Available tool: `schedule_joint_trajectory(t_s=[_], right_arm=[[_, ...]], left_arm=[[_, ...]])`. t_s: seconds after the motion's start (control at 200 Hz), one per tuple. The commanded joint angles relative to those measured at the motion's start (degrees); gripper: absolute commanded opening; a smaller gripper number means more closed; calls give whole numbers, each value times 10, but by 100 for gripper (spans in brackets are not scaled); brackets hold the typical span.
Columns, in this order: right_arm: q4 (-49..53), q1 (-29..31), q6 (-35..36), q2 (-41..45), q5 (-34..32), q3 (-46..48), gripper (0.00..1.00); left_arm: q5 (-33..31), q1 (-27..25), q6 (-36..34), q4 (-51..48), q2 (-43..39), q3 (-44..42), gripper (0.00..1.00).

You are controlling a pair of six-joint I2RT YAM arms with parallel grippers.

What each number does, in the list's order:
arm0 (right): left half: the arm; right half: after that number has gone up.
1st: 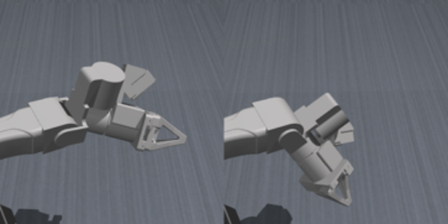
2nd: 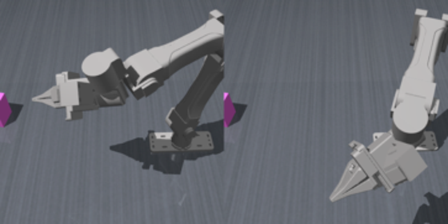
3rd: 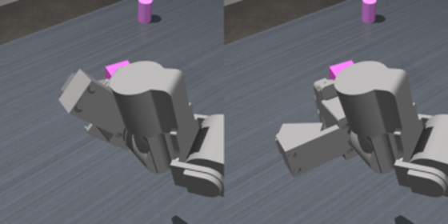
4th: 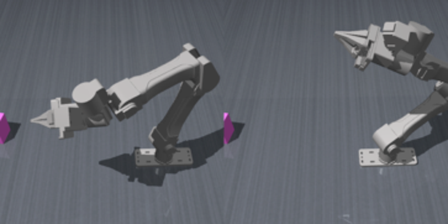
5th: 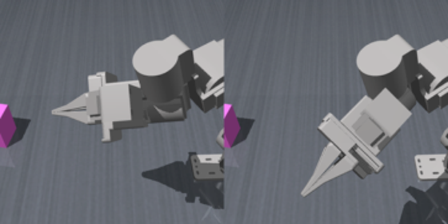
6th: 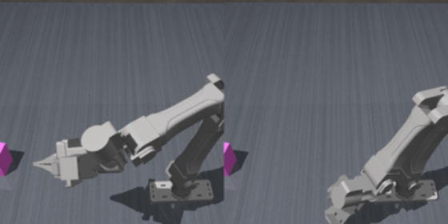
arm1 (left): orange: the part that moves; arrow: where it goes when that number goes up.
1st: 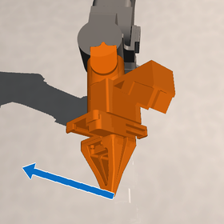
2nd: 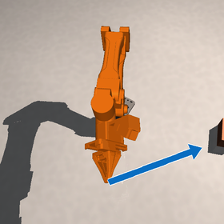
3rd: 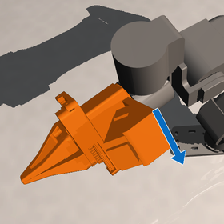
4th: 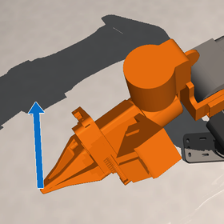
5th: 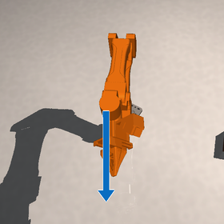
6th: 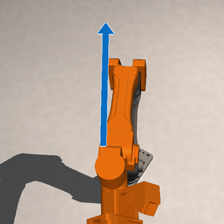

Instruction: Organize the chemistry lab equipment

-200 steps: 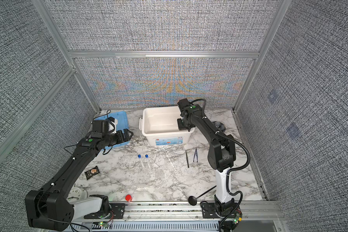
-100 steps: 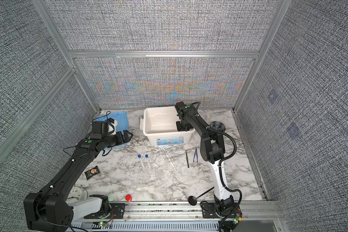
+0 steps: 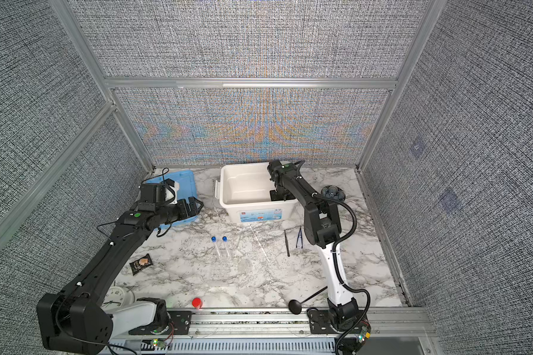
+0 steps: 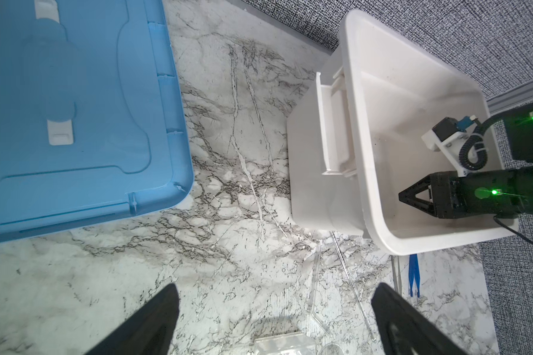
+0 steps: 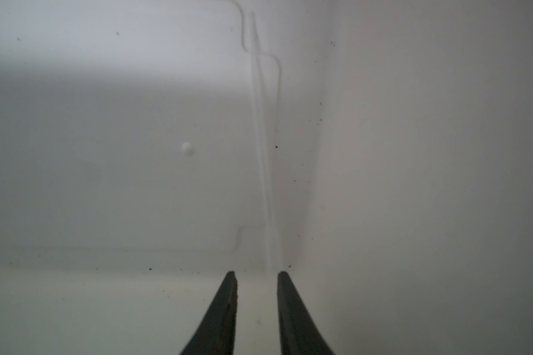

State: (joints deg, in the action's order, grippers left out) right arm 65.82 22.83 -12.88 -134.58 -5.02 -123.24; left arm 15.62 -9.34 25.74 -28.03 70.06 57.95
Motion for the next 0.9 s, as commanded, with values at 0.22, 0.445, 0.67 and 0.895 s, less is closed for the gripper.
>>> schedule_joint_trajectory(t_s=[0.22, 0.445, 0.67, 0.895], right_arm=[[-33, 7, -1, 92, 7, 18, 40], [-61, 10, 13, 218, 39, 57, 44], [-76, 14, 23, 402, 52, 212, 44], [-96, 75, 18, 584, -3, 424, 44]], left_arm=[[6, -1, -30, -17, -5, 29, 99], [20, 0, -40, -25, -4, 62, 99], [-86, 0, -44, -43, -15, 96, 99], [-140, 0, -46, -38, -19, 69, 99]])
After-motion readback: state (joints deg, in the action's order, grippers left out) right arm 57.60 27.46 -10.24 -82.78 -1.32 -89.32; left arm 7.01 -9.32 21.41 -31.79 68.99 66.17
